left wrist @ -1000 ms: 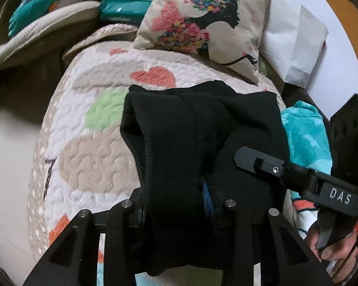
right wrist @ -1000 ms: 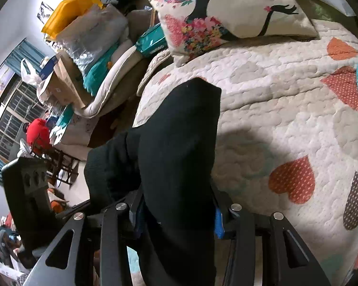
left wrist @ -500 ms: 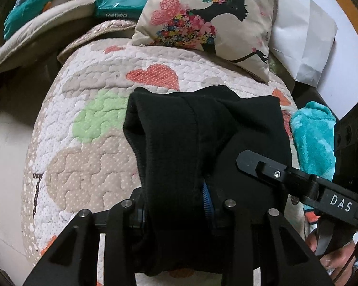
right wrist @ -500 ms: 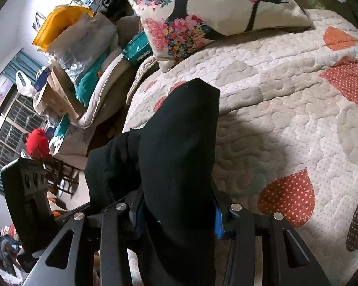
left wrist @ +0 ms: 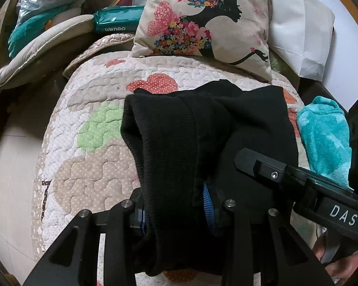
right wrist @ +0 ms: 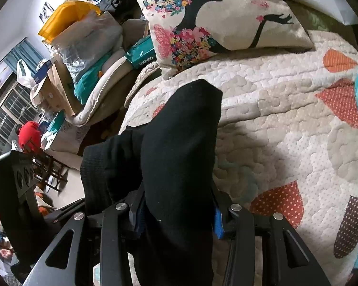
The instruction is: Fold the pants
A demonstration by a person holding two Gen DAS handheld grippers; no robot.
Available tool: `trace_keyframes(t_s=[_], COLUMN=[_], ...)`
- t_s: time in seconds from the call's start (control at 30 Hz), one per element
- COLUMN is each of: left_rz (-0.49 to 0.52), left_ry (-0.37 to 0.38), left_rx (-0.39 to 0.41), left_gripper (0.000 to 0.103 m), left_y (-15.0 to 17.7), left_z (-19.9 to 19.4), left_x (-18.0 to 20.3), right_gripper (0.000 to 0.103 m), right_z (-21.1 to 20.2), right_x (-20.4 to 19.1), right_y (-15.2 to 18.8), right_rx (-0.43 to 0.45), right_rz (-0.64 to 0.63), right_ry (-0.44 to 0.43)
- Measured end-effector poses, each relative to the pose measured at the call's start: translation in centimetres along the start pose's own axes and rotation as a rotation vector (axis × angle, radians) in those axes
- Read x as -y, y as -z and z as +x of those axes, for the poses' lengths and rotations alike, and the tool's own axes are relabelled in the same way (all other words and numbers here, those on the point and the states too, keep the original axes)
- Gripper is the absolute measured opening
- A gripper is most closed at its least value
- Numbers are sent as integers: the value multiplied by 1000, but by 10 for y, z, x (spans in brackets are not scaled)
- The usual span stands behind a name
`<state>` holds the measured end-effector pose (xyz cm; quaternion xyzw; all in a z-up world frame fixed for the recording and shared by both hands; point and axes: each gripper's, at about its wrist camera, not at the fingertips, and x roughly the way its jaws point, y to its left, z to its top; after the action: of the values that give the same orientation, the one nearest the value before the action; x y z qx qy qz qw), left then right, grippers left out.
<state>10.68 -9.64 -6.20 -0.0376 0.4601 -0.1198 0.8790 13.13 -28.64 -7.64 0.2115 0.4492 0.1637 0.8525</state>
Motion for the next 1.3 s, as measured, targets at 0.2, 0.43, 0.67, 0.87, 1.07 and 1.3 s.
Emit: trace_keyframes(t_s=[0.2, 0.43, 0.67, 0.87, 1.07, 1.3], left_rz=[-2, -36, -65, -78, -141, -150], left_ry=[1, 43, 96, 97, 117, 114], left_rx=[3, 2, 5, -16, -56, -65], left_gripper=[35, 35, 35, 35, 35, 35], left_y=[0, -5, -17, -21, -25, -25], left_z=[0, -8, -17, -4, 15, 26], left_x=[2, -2, -5, -4, -16, -20], right_gripper=[48, 47, 47, 47, 47, 47], right_z=[0, -7, -19, -12, 4, 13], right_x=[2, 1, -5, -6, -1, 7], right_y=[-2, -6, -16, -22, -27, -31], right_rx=[4, 24, 35, 22, -2, -18], right_rz=[0, 2, 22, 8, 7, 23], right_ry=[0, -12, -34, 7, 23, 17])
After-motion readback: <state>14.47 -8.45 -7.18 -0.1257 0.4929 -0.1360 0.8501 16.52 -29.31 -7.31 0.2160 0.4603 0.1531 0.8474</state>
